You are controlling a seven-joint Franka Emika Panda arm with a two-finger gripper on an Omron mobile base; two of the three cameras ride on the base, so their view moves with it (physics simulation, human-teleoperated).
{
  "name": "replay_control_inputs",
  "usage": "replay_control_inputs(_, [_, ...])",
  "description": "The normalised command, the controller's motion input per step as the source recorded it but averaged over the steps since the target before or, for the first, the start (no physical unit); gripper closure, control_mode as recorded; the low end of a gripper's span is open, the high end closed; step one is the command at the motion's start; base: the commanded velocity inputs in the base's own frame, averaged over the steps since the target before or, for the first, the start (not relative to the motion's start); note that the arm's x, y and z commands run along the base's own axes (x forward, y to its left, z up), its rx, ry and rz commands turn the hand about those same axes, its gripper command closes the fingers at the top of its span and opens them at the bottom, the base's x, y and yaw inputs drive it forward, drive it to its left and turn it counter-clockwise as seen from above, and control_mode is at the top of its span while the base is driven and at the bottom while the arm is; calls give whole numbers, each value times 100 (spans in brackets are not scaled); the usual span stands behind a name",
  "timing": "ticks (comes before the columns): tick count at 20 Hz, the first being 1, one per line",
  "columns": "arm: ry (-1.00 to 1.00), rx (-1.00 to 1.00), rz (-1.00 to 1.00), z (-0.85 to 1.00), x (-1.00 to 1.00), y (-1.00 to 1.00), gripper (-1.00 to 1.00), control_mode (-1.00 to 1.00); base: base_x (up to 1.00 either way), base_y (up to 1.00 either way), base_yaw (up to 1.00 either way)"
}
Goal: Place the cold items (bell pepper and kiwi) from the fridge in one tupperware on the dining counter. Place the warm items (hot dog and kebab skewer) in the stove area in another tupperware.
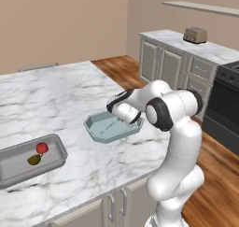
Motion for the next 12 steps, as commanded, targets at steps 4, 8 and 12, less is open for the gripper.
replay_control_inputs(4, [1,0,-8,73,-19,0,-100,-100,0,0,0])
replay_control_inputs(8, [18,-25,11,100,-32,0,-100,-100,0,0,0])
replay_control_inputs(12, [13,-21,23,100,3,0,-100,-100,0,0,0])
